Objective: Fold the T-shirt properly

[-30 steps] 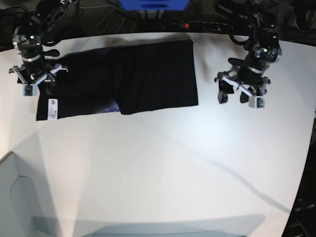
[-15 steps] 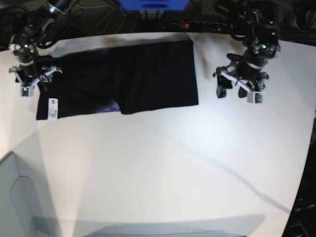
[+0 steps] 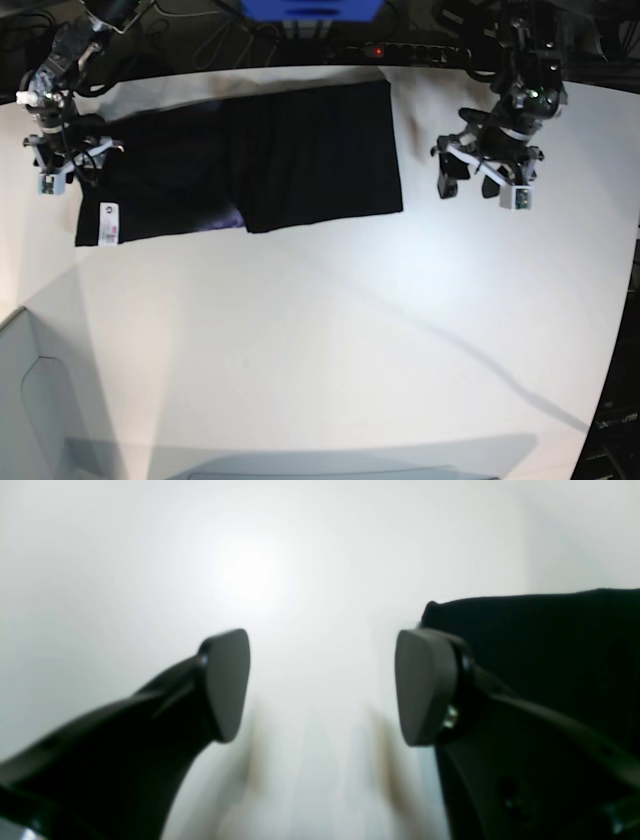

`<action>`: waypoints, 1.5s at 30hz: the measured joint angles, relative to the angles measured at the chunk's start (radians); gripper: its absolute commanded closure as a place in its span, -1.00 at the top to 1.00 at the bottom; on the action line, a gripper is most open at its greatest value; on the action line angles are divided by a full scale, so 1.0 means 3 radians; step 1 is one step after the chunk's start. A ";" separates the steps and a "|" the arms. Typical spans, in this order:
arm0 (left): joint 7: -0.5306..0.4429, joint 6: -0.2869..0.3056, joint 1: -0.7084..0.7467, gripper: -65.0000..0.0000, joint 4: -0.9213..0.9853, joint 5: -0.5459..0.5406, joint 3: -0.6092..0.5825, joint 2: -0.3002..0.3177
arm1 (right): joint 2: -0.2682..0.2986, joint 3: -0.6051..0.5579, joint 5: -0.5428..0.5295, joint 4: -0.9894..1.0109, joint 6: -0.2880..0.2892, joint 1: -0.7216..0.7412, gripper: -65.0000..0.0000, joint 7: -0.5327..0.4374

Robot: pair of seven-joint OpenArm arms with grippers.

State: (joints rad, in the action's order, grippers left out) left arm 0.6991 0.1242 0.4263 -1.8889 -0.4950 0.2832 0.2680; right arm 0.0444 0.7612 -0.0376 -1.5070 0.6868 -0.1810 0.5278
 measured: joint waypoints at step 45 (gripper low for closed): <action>-0.0151 0.0023 -0.0380 0.34 0.0743 -0.0025 -0.0520 -0.0385 | -0.0619 -0.2106 0.0211 -0.1705 0.0029 -0.0941 -1.00 -0.0088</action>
State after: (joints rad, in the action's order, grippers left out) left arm 0.6537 0.1310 0.3122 -1.6661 -0.5026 0.1272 0.1524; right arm -0.1413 0.1295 0.0257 -2.0186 0.6956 -0.4633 0.5014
